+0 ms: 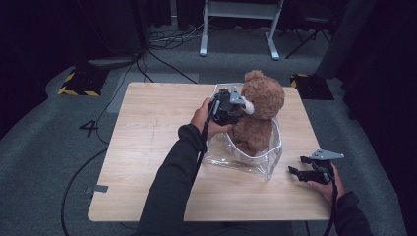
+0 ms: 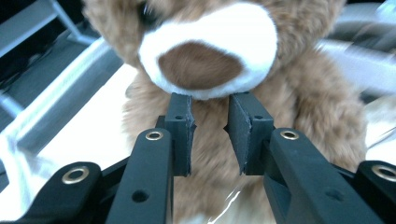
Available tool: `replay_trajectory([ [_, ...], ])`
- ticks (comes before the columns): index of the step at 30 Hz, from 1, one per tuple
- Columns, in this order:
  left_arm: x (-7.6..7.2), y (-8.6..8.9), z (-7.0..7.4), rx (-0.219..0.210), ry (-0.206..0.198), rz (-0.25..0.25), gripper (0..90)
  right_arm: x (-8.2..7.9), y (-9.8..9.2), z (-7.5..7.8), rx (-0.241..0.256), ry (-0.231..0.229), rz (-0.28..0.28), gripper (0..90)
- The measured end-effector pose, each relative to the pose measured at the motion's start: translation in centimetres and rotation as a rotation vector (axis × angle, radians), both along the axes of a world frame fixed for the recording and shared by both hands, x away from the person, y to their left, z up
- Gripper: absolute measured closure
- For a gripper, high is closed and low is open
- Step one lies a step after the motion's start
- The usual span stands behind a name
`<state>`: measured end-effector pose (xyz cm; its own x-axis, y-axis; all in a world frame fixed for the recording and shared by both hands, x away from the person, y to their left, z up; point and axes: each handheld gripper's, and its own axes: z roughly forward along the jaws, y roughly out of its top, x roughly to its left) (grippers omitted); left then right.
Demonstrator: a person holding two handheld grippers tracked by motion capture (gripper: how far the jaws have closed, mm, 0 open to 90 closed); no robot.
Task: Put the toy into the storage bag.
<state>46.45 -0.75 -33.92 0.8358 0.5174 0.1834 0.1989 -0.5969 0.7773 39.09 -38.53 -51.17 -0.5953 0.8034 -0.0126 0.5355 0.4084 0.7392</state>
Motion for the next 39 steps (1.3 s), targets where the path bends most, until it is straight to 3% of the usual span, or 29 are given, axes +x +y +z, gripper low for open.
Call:
replay_trajectory([
  [5,0.27,0.5,-0.36,-0.031,0.01,0.0,71.2,0.0,0.0,0.0,0.0,0.0,0.0,25.3],
  [26,0.65,0.37,-0.42,0.007,0.035,0.026,70.4,0.0,0.01,0.0,0.0,0.0,0.0,25.3],
  [31,0.64,0.45,-0.39,-0.001,0.038,0.036,62.6,0.0,0.01,0.0,0.0,0.0,0.0,25.3],
  [36,0.62,0.43,-0.3,0.009,0.036,0.035,60.7,0.0,0.0,0.0,0.0,0.0,0.0,25.3],
  [39,0.59,0.55,-0.18,0.0,0.038,0.043,53.9,0.0,0.01,0.0,0.0,0.0,0.0,25.3],
])
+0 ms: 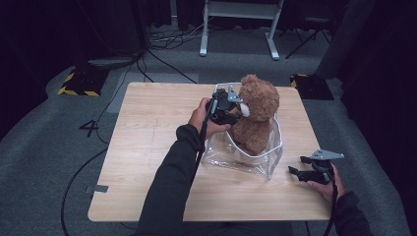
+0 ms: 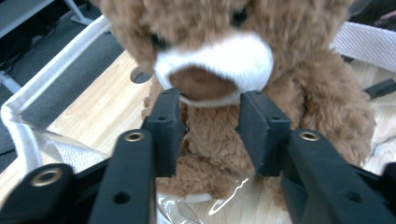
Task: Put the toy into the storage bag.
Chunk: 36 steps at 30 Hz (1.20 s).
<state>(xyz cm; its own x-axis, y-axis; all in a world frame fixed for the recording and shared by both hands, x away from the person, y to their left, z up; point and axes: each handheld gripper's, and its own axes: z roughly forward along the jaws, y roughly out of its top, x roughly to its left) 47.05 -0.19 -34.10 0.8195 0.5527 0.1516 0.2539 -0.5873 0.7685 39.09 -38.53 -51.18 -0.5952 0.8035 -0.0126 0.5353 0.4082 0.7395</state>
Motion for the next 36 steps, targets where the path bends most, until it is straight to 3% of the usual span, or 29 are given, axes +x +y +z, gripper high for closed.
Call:
replay_trajectory([
  [1,-0.1,0.2,0.2,-0.024,-0.003,-0.001,53.4,0.0,0.0,0.0,0.0,0.0,0.0,25.3],
  [13,-0.4,-0.1,0.3,-0.017,-0.008,-0.019,53.3,0.0,0.0,0.0,0.0,0.0,0.0,25.3],
  [19,-0.7,0.4,0.3,-0.041,-0.013,-0.008,50.1,0.0,0.0,0.0,0.0,0.0,0.0,25.3],
  [23,-0.7,0.5,0.4,-0.05,-0.012,0.006,43.1,0.0,0.0,0.0,0.0,0.0,0.0,25.3],
  [29,-1.0,1.2,0.8,-0.114,-0.004,0.017,33.1,0.0,0.0,0.0,0.0,0.0,0.0,25.3],
  [31,-1.4,1.6,1.3,-0.121,-0.028,0.024,29.1,0.0,0.0,0.0,0.0,0.0,0.0,25.3],
  [36,-1.9,2.2,1.7,-0.12,-0.044,0.031,27.5,0.0,0.0,0.0,0.0,0.0,0.0,25.3],
])
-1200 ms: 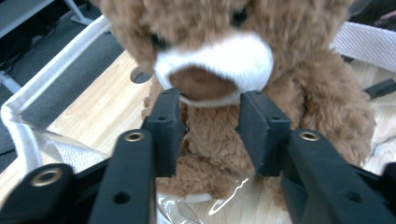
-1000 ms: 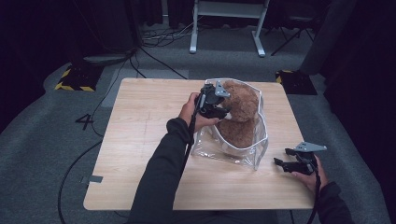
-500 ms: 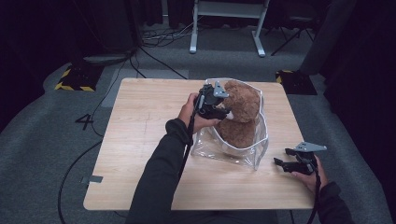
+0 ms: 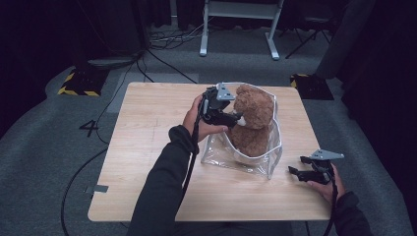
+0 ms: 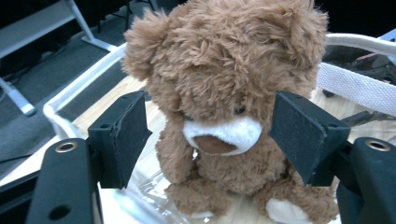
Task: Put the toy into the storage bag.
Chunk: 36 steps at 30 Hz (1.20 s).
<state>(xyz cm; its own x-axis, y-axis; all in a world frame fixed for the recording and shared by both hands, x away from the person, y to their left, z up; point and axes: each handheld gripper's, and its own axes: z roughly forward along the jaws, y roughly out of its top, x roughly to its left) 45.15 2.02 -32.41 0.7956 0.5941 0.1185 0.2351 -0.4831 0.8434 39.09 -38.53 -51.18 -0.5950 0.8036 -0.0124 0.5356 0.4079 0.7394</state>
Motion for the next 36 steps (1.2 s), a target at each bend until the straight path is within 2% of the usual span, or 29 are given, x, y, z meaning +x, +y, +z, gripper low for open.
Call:
replay_trajectory([
  [4,-0.4,0.9,0.5,-0.02,-0.014,0.006,27.1,0.0,0.0,0.0,0.0,0.0,-0.001,25.3],
  [14,-1.1,2.4,1.1,-0.018,-0.035,0.028,25.4,0.0,0.0,0.0,0.0,0.0,-0.001,25.3],
  [15,-1.1,2.6,1.1,-0.028,-0.033,0.034,25.4,0.0,0.0,0.0,0.0,0.0,-0.001,25.3],
  [26,-1.6,3.8,1.3,-0.008,-0.045,0.054,24.2,0.0,0.0,0.0,0.0,0.0,-0.001,25.3],
  [29,-1.8,4.1,1.4,-0.017,-0.054,0.06,24.2,0.0,0.0,0.0,0.001,-0.001,-0.001,25.3],
  [36,-2.2,4.9,1.6,-0.01,-0.063,0.066,24.0,0.0,0.0,0.0,0.001,-0.001,-0.002,25.3],
])
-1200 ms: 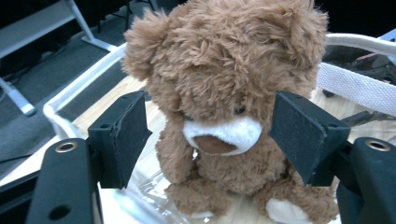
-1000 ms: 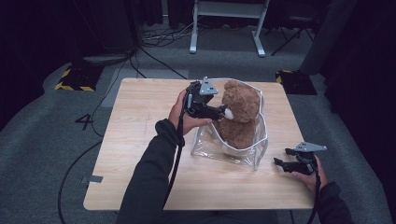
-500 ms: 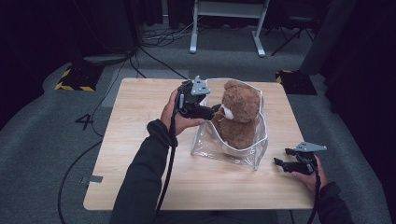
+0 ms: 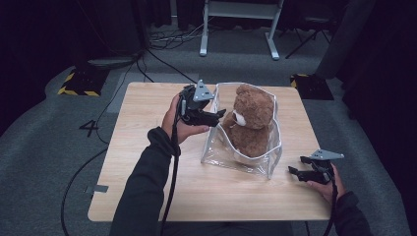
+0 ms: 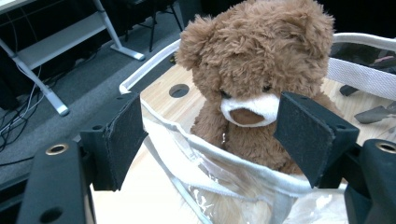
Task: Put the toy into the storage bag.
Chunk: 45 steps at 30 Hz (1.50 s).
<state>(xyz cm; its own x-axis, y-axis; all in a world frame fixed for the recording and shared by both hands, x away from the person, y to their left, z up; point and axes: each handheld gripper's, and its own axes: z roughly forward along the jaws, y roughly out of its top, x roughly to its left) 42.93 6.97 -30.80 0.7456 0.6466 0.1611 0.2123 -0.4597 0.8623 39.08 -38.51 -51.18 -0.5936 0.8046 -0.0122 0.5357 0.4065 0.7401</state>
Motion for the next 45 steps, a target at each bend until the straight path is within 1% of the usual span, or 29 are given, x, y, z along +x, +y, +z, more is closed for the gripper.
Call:
replay_trajectory([
  [8,-0.5,0.9,-0.1,-0.004,-0.005,0.021,21.1,0.0,0.0,0.0,0.0,0.0,0.0,25.3],
  [10,-0.5,1.1,-0.2,0.002,-0.006,0.022,20.6,0.0,0.0,0.0,0.0,0.0,0.0,25.3],
  [14,-0.6,1.6,-0.4,0.015,-0.006,0.038,20.3,0.0,0.0,0.0,0.0,-0.001,-0.001,25.3],
  [18,-0.7,2.0,-0.5,0.012,-0.005,0.046,19.4,0.0,0.0,0.0,0.0,-0.001,-0.001,25.3],
  [22,-0.8,2.3,-0.6,0.015,-0.009,0.034,17.7,0.0,0.0,0.0,0.0,-0.001,-0.001,25.3],
  [23,-1.0,2.4,-0.6,0.018,-0.021,0.039,17.7,0.0,0.0,0.0,0.0,0.0,-0.001,25.3],
  [25,-1.0,2.6,-0.6,0.004,-0.02,0.034,17.7,0.0,0.0,0.0,0.0,-0.001,-0.002,25.3],
  [28,-1.1,2.7,-0.7,0.007,-0.023,0.04,17.5,0.0,0.0,0.0,0.0,-0.001,-0.001,25.3],
  [34,-1.4,3.0,-0.9,0.009,-0.023,0.026,17.0,0.0,0.0,0.0,0.0,-0.001,-0.001,25.3],
  [39,-1.6,3.3,-1.1,0.022,-0.031,0.031,16.5,0.0,0.0,0.0,0.0,-0.001,-0.001,25.3],
  [45,-1.9,3.6,-1.3,0.054,-0.044,0.048,16.6,0.0,0.0,0.0,0.0,-0.001,-0.001,25.3],
])
